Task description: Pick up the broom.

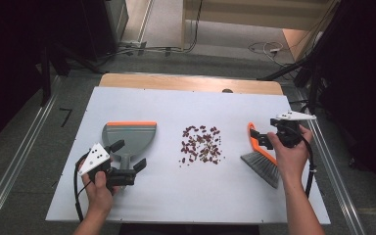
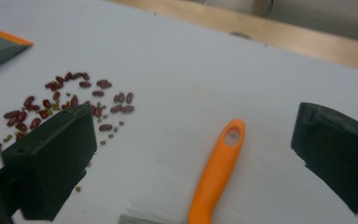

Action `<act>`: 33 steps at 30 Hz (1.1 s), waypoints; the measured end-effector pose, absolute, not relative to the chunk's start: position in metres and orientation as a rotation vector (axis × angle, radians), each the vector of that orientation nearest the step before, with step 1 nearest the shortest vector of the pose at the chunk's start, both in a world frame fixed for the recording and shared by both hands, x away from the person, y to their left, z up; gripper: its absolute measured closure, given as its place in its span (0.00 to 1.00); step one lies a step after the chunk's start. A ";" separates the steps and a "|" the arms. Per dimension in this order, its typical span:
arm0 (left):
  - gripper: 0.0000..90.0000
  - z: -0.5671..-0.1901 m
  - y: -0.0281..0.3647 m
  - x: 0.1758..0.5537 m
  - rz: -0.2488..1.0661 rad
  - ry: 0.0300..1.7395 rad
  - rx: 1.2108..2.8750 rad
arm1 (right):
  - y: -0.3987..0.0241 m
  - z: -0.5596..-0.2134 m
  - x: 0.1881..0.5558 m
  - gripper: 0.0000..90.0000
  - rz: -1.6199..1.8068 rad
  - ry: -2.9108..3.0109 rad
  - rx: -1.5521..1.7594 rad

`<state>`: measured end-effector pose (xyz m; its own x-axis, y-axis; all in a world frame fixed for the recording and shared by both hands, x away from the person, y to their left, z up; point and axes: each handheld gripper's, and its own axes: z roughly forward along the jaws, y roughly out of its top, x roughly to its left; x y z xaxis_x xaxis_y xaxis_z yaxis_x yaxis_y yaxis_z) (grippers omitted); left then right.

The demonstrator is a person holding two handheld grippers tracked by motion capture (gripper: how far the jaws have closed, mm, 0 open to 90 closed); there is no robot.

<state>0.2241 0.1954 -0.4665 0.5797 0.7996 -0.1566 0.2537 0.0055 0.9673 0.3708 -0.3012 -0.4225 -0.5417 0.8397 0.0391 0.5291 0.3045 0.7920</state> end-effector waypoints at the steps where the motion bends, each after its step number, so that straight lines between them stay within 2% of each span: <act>1: 0.00 -0.466 0.195 0.224 0.541 0.922 1.549 | -0.300 -0.426 0.373 0.16 1.091 2.194 1.248; 2: 0.00 -0.466 0.195 0.224 0.541 0.922 1.549 | -0.300 -0.426 0.373 0.16 1.091 2.194 1.248; 3: 0.00 -0.467 0.195 0.224 0.542 0.923 1.549 | -0.299 -0.433 0.377 0.28 1.062 2.201 1.289; 4: 0.00 -0.467 0.195 0.225 0.541 0.924 1.553 | -0.299 -0.433 0.377 0.28 1.062 2.201 1.289; 5: 0.00 -0.467 0.195 0.225 0.537 0.927 1.554 | -0.298 -0.436 0.379 0.35 1.035 2.200 1.325; 10: 0.00 -0.467 0.194 0.225 0.532 0.924 1.558 | -0.302 -0.451 0.386 0.51 0.927 2.268 1.455; 12: 0.00 -0.467 0.194 0.225 0.533 0.922 1.562 | -0.305 -0.458 0.387 0.62 0.870 2.318 1.526; 13: 0.00 -0.467 0.194 0.225 0.533 0.921 1.562 | -0.305 -0.458 0.387 0.62 0.870 2.318 1.526; 16: 0.00 -0.467 0.194 0.225 0.533 0.924 1.562 | -0.304 -0.464 0.385 0.71 0.796 2.332 1.599; 33: 0.00 -0.467 0.189 0.223 0.521 0.935 1.558 | -0.293 -0.478 0.389 0.74 0.580 2.415 1.595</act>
<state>0.2234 0.1887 -0.4675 0.5784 0.7976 -0.1713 0.2742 0.0077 0.9617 0.3893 -0.2934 -0.4775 -0.4030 0.9135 0.0560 0.8392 0.3445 0.4207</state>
